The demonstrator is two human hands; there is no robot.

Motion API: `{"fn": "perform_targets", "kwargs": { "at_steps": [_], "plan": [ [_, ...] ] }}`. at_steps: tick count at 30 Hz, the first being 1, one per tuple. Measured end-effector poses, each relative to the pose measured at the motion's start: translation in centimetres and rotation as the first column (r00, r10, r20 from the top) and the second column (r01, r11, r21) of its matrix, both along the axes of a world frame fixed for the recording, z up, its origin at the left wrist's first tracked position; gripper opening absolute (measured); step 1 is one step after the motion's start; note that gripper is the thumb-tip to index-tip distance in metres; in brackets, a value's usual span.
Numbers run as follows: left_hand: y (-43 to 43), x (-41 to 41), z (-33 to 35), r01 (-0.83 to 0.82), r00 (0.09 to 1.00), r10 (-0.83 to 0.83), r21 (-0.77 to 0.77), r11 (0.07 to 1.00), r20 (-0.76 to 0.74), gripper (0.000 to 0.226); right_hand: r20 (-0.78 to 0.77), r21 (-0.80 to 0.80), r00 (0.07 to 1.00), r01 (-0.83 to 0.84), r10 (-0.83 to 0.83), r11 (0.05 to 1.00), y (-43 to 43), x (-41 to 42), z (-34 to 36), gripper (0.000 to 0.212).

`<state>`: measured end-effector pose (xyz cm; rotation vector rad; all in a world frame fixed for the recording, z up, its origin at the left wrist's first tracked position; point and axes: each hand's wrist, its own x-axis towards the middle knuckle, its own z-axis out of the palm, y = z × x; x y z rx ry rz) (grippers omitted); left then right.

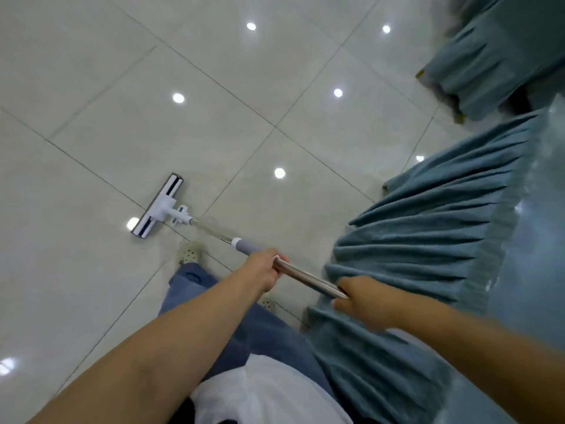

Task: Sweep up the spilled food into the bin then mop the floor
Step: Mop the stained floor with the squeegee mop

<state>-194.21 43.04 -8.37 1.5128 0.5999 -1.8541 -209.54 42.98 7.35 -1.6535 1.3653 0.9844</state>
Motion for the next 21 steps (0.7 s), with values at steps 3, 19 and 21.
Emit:
{"fn": "perform_targets", "kwargs": {
  "at_steps": [3, 19, 21],
  "plan": [
    [-3.0, 6.6, -1.2, -0.045, 0.997, 0.047, -0.035, 0.998, 0.053, 0.019, 0.043, 0.022, 0.999, 0.013, -0.014, 1.000, -3.4, 6.4, -2.1, 0.020],
    [-21.6, 51.1, -6.0, -0.375, 0.905, 0.379, -0.059, 0.925, 0.190, 0.022, 0.061, 0.179, 0.968, 0.229, -0.243, 0.957, -22.9, 52.1, -8.8, 0.025],
    [-23.3, 55.4, -6.3, -0.398, 0.887, 0.400, -0.060, 0.916, 0.230, 0.022, 0.059, 0.192, 0.969, 0.225, -0.240, 0.955, -24.6, 56.8, -9.4, 0.028]
  ]
}}
